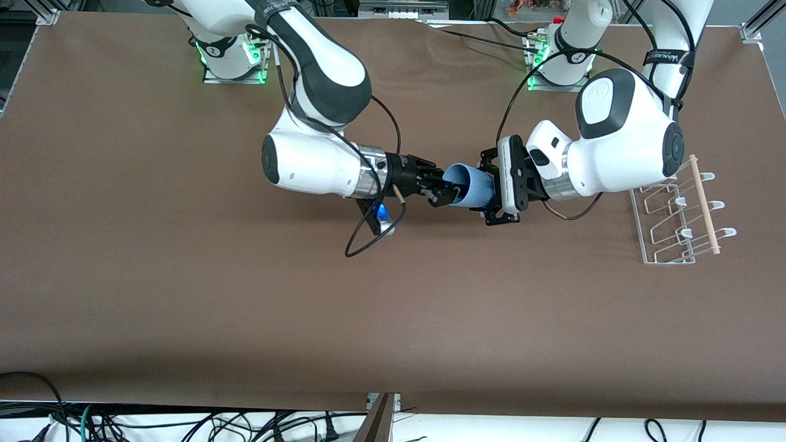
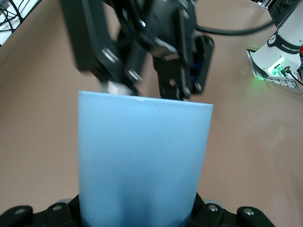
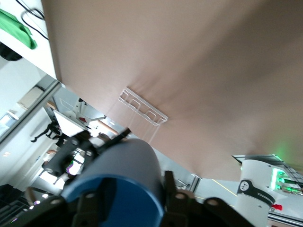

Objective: Transfer cup to left arm and place on rack
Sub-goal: 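Grasp the cup's base with the left gripper beside the right gripper, then open the right gripper and withdraw it while the left gripper holds the cup, then carry the cup with the left gripper over the wire rack, then lower the cup onto a rack peg with the left gripper, then open the left gripper and raise it away from the rack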

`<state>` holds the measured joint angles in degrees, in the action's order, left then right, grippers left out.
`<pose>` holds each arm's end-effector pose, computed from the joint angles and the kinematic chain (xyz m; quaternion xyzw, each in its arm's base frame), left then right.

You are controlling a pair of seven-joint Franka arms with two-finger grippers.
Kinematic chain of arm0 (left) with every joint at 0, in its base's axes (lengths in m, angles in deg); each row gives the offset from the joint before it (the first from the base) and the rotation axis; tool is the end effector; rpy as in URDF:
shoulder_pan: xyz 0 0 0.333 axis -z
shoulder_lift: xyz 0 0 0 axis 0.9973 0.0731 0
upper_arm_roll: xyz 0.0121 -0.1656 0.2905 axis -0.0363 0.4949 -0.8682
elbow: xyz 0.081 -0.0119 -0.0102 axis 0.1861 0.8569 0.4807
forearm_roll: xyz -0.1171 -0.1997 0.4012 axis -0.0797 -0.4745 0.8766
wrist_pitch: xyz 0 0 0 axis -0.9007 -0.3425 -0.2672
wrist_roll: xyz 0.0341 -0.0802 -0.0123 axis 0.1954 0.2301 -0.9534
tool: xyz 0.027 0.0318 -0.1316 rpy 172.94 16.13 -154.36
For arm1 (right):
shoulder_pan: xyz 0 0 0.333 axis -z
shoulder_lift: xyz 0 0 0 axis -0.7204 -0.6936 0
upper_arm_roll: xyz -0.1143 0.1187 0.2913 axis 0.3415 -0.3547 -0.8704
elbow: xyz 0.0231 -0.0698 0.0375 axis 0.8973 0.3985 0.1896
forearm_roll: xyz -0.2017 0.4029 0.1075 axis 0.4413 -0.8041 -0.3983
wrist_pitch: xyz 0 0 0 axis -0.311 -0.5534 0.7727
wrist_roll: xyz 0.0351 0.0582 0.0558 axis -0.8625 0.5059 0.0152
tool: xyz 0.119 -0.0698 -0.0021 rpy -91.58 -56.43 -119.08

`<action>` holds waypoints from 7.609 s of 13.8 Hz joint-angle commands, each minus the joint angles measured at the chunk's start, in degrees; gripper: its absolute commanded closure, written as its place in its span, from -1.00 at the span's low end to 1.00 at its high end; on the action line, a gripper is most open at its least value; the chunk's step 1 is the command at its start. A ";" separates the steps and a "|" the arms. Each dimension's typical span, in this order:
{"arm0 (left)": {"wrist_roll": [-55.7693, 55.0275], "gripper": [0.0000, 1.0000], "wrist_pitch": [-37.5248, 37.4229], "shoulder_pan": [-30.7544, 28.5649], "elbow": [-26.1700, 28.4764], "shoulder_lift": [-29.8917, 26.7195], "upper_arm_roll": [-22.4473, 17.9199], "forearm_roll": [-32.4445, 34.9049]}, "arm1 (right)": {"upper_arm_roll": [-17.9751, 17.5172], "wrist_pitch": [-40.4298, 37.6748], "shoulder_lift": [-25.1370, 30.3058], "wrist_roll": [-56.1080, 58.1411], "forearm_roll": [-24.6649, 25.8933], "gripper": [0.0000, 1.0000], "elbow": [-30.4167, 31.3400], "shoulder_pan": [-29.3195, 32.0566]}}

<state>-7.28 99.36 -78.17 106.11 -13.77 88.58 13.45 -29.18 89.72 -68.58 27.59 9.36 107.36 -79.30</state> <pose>0.6540 -0.2950 0.4007 0.7195 -0.6049 0.1655 0.2985 0.6568 0.5740 0.4106 -0.7892 0.3658 0.2555 0.4220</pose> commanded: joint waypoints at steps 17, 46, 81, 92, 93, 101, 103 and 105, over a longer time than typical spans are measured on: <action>-0.25 1.00 -14.79 -8.35 -0.83 -0.78 -0.99 23.07 | 3.27 -34.22 9.12 16.38 34.29 -0.98 -2.06 31.98; -44.55 1.00 -30.71 -9.22 7.96 11.17 -0.90 116.70 | 7.50 -30.09 36.19 51.83 61.45 -0.98 28.00 28.11; -48.25 -1.00 -26.03 -13.18 -4.22 11.26 -0.29 90.39 | 6.88 -38.53 36.01 52.53 61.81 -0.98 22.02 28.02; -72.94 -1.00 -31.41 -12.04 -24.90 8.46 2.35 53.71 | 6.79 -38.53 35.92 52.35 61.37 -0.98 21.93 27.94; -73.38 -1.00 -30.89 -10.47 -25.08 7.06 1.65 51.52 | 6.88 -38.53 35.92 52.35 61.37 -0.98 21.93 27.94; -85.52 -1.00 -13.04 -6.68 0.12 -15.44 -5.56 39.90 | 6.88 -38.44 35.92 52.53 61.37 -0.98 21.93 28.02; -85.52 -1.00 -11.82 -5.98 0.58 -16.33 -6.17 39.72 | 6.88 -38.44 35.92 52.53 61.37 -0.98 21.93 28.02; -85.60 -1.00 -11.98 -4.75 1.02 -16.68 -7.84 39.64 | 6.88 -38.35 35.92 52.53 61.37 -0.98 21.93 28.02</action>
<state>-92.30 85.89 -84.45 104.51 -28.42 82.98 54.69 -22.30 52.19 -32.88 79.92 70.58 129.93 -51.33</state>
